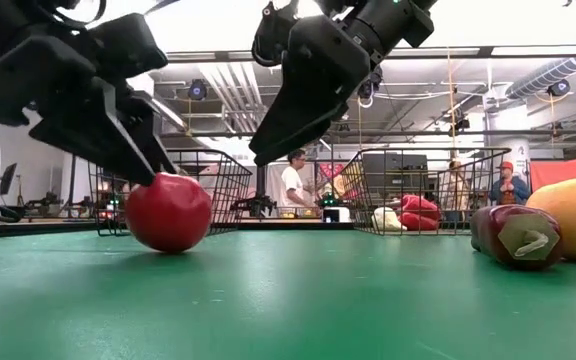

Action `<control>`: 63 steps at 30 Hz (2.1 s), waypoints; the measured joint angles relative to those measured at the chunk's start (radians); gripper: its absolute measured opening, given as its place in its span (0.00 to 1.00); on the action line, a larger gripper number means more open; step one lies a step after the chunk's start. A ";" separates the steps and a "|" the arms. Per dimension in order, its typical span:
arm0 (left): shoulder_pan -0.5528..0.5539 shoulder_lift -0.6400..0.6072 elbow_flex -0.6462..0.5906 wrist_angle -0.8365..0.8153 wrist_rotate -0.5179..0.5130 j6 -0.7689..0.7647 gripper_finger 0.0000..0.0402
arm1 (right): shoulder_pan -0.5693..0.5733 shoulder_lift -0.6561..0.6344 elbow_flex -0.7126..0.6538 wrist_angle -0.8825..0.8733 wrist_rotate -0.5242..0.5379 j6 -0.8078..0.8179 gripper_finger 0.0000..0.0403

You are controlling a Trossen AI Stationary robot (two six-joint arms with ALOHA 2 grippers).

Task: Sort produce into baskets
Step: Put the right tomato into the black wire basket

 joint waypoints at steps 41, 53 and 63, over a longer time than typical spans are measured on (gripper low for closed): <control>0.203 -0.247 0.299 -0.394 -0.431 0.447 0.77 | 0.000 -0.155 -0.057 -0.057 0.107 0.005 0.90; 1.072 -0.245 0.299 -0.391 0.239 0.656 0.77 | 0.000 -0.203 -0.059 -0.061 0.106 0.006 0.90; 1.278 -0.060 0.368 -0.395 0.544 0.648 0.77 | 0.000 -0.187 -0.062 -0.062 0.106 0.007 0.90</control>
